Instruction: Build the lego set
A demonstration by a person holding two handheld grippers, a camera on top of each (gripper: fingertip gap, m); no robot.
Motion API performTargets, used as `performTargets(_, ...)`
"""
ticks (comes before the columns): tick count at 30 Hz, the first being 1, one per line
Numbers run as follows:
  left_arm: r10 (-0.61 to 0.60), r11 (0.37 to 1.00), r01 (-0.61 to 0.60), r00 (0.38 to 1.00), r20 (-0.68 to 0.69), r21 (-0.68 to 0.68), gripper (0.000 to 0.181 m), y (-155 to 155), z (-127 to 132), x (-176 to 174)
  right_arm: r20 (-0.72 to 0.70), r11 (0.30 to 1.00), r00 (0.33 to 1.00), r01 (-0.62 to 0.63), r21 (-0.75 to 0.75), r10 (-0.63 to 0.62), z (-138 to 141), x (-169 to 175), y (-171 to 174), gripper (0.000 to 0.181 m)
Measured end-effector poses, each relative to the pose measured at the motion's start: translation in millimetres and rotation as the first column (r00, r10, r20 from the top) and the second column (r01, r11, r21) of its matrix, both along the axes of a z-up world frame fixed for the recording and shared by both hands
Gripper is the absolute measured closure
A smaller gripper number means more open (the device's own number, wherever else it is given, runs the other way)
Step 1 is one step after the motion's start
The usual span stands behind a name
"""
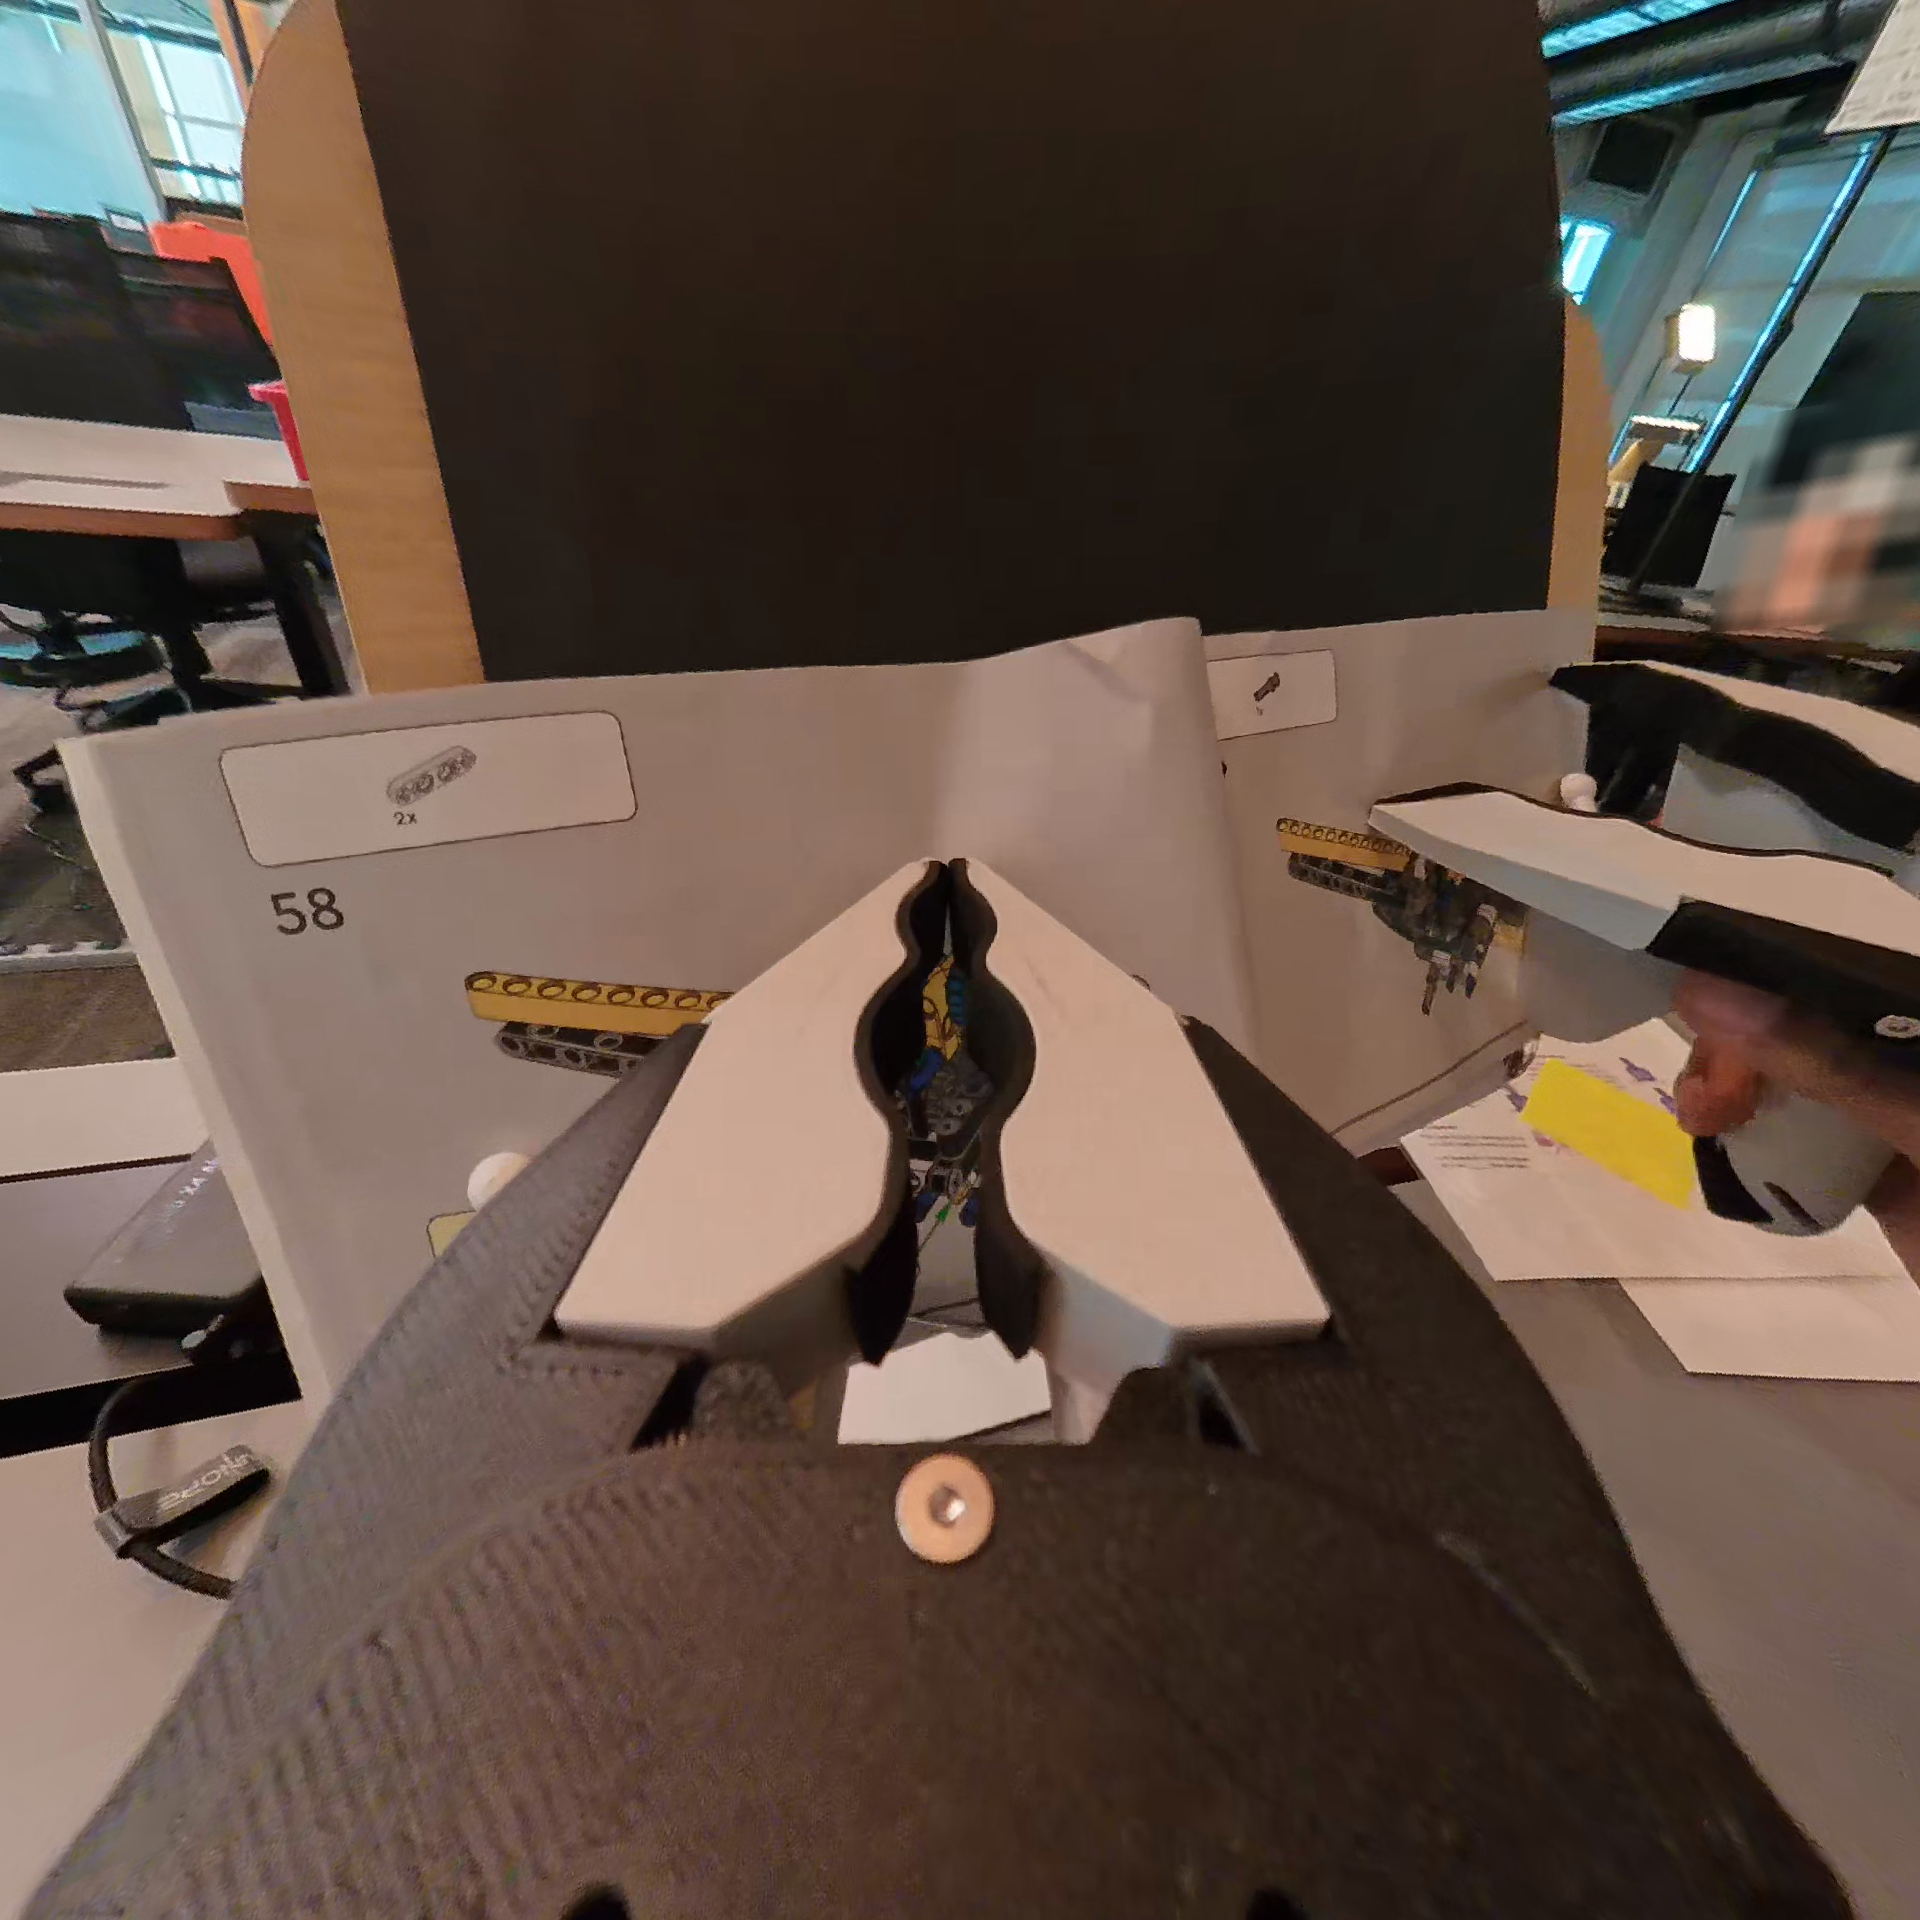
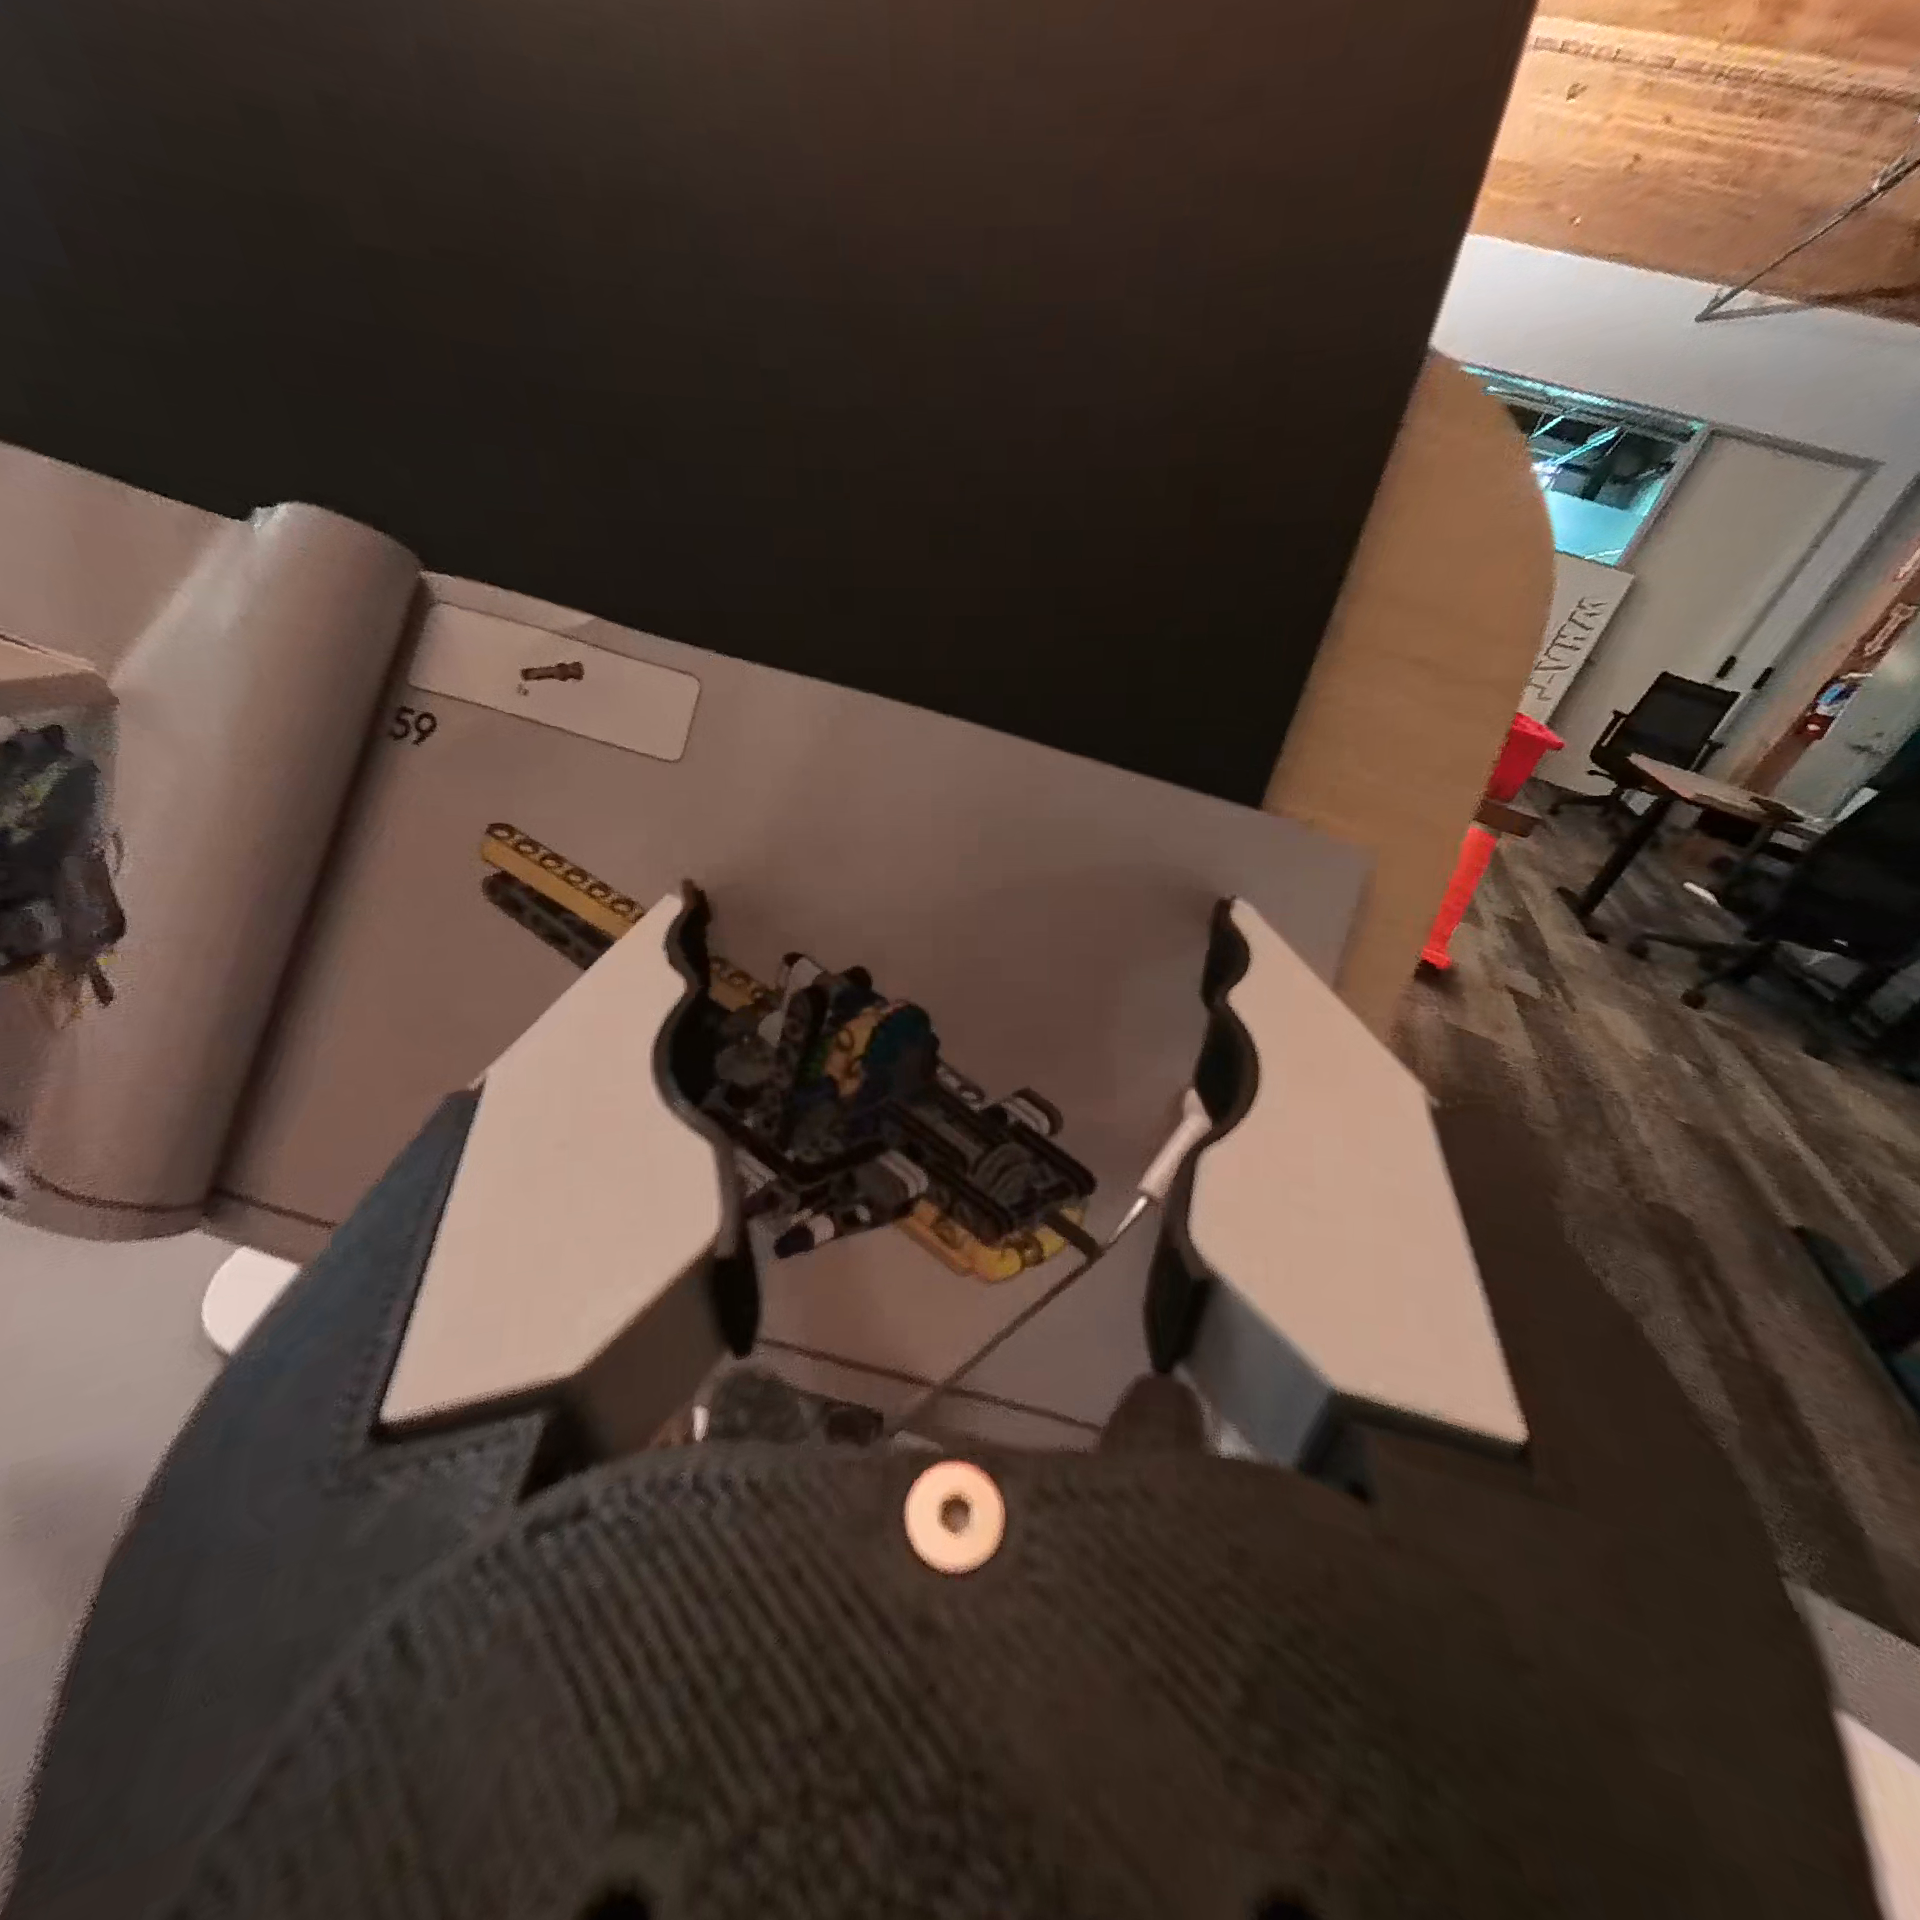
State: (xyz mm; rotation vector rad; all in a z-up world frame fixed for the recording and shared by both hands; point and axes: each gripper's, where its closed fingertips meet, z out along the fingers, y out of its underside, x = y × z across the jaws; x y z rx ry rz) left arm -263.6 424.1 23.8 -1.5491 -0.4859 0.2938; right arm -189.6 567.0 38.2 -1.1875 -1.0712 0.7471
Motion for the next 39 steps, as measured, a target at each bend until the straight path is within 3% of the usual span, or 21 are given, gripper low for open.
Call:
performTargets(3, 0.019, 0.999, -0.020, 0.999, -0.034, -0.032, 0.179, 2, 0, -1, 0.008, 1.000, 1.000, -0.007, -0.013, 0.007, -3, -1, -5, 0.097)
performTargets(8, 0.014, 1.000, -0.015, 0.999, -0.030, -0.023, 0.179, 3, 0, -2, 0.055, 0.999, 0.998, -0.037, 0.012, 0.036, -7, -5, -18, 0.149)
performTargets(12, 0.020, 1.000, -0.020, 0.999, -0.033, -0.024, 0.179, 4, 0, -2, 0.081, 0.999, 0.996, -0.029, 0.046, 0.025, -10, -11, -26, 0.178)
performTargets(17, 0.019, 1.000, -0.019, 0.999, -0.030, -0.015, 0.180, 5, 0, -1, 0.074, 0.999, 0.996, -0.044, -0.020, 0.046, -11, -9, -29, 0.181)
performTargets(31, 0.010, 1.000, -0.010, 1.000, -0.021, -0.004, 0.180, 4, 2, -2, 0.057, 0.999, 0.998, -0.031, -0.022, 0.032, -1, 1, -64, 0.181)
performTargets(34, 0.003, 1.000, -0.003, 1.000, -0.018, -0.001, 0.180, 4, 2, -2, 0.060, 0.997, 0.995, -0.076, -0.017, 0.077, -2, -1, -77, 0.181)
performTargets(39, -0.028, 1.000, 0.028, 1.000, -0.003, 0.010, 0.180, 0, 7, 1, -0.002, 0.964, 0.966, -0.259, -0.053, 0.260, 7, -10, -113, 0.181)
